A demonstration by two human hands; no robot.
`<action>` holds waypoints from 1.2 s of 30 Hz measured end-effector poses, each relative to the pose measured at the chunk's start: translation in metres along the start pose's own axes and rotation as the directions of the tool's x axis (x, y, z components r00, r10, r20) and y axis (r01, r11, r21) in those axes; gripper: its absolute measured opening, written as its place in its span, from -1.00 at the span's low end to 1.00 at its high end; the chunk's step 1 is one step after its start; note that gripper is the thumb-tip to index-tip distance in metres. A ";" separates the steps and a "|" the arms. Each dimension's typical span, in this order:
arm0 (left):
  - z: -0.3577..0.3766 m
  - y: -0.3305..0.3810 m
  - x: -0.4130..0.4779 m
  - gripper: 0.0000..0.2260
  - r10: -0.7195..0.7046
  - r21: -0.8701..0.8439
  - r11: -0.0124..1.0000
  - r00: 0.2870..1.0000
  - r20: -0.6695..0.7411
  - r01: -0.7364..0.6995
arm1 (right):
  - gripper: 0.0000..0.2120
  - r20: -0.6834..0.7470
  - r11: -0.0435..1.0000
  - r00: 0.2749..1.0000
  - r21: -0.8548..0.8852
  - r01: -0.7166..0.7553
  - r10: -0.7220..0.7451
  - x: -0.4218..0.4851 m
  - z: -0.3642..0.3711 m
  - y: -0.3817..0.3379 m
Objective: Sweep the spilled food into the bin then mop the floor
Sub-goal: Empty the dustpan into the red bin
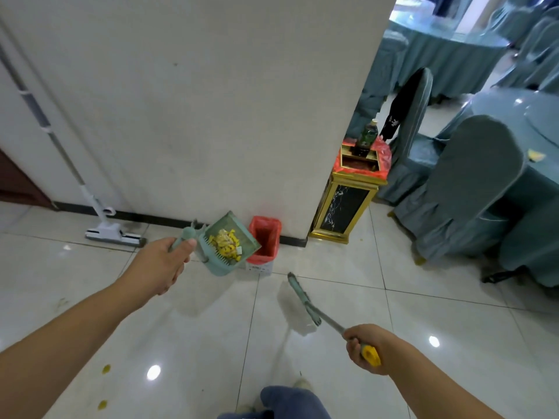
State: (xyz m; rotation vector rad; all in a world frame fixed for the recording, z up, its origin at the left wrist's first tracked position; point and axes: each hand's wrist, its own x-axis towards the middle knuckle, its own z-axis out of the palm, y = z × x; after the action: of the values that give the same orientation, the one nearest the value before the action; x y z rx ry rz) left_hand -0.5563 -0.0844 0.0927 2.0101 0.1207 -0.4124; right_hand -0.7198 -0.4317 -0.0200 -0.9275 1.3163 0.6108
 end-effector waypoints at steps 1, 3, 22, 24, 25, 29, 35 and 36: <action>0.000 0.003 0.002 -0.67 0.033 0.057 0.998 0.999 -0.001 -0.033 | -0.91 0.011 1.000 1.000 0.014 -0.006 0.005 -0.001 -0.001 0.002; 0.003 0.008 0.005 -0.67 0.108 0.235 0.966 0.994 0.008 -0.107 | -0.90 0.025 0.999 1.000 0.041 -0.014 0.013 -0.003 -0.001 0.005; 0.088 -0.039 0.018 -0.62 0.181 0.843 0.258 0.880 0.438 -0.473 | -0.89 0.034 0.998 0.999 0.068 0.010 -0.013 -0.024 -0.013 0.023; 0.090 -0.041 0.020 -0.59 0.174 0.844 0.214 0.869 0.463 -0.492 | -0.87 0.032 0.998 0.999 0.067 0.012 -0.014 -0.027 -0.015 0.022; 0.092 -0.042 0.020 -0.58 0.169 0.841 0.189 0.860 0.481 -0.507 | -0.87 0.030 0.998 0.999 0.066 0.012 -0.014 -0.028 -0.016 0.022; 0.098 -0.045 0.021 -0.56 0.153 0.815 0.090 0.816 0.557 -0.573 | -0.86 0.032 0.997 0.999 0.070 0.018 -0.021 -0.031 -0.017 0.022; 0.097 -0.048 0.026 -0.57 0.122 0.780 -0.055 0.771 0.624 -0.623 | -0.88 0.041 0.996 0.999 0.092 0.019 -0.023 -0.039 -0.013 0.021; 0.097 -0.050 0.028 -0.57 0.112 0.775 -0.066 0.767 0.632 -0.628 | -0.88 0.038 0.996 0.999 0.092 0.019 -0.023 -0.040 -0.012 0.020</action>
State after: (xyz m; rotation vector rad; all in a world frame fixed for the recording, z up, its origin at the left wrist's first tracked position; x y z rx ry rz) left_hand -0.5659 -0.1497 0.0017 3.0967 -1.4738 -0.5680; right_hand -0.7499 -0.4264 0.0143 -0.8493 1.2872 0.5449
